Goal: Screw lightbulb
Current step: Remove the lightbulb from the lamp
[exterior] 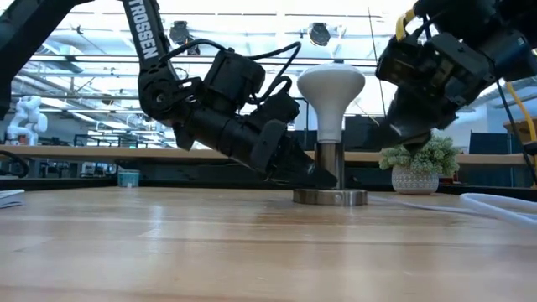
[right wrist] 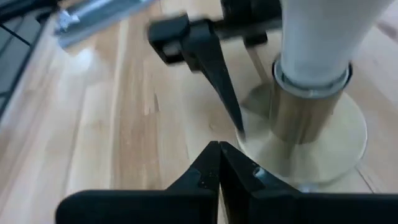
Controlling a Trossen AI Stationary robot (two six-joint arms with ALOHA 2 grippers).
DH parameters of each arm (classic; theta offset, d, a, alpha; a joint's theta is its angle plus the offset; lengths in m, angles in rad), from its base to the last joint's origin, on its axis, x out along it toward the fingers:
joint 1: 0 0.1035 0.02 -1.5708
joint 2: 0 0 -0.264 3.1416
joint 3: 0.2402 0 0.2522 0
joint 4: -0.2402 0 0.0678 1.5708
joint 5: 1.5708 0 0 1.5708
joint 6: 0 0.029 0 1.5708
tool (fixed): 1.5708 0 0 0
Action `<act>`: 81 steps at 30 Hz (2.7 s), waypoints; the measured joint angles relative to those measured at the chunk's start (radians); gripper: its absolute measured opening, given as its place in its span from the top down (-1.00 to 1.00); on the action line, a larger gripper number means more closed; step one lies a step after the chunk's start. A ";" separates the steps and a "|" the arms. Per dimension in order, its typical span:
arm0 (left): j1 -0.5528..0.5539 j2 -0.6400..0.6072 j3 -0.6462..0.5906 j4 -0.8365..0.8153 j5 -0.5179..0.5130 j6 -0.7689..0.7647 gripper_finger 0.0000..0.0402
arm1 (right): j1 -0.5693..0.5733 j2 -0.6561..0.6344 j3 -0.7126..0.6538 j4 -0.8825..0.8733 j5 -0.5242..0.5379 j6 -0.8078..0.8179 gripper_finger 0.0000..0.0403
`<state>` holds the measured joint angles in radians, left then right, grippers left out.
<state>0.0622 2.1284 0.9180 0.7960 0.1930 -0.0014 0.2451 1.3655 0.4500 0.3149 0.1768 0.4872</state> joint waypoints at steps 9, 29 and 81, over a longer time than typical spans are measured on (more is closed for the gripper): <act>0.017 -0.093 -0.006 -0.146 0.032 -0.019 -0.68 | 0.000 -0.061 0.000 -0.099 0.006 0.015 1.00; 0.100 -0.307 -0.004 -0.645 0.034 -0.016 -0.68 | 0.000 -0.081 -0.001 -0.108 0.010 0.002 1.00; 0.151 -0.270 -0.014 -0.345 -0.011 -0.025 1.00 | 0.218 0.347 -0.001 0.648 0.451 -0.017 1.00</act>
<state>0.2127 1.8588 0.9039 0.4505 0.1822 -0.0261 0.4634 1.7120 0.4488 0.9628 0.6276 0.4702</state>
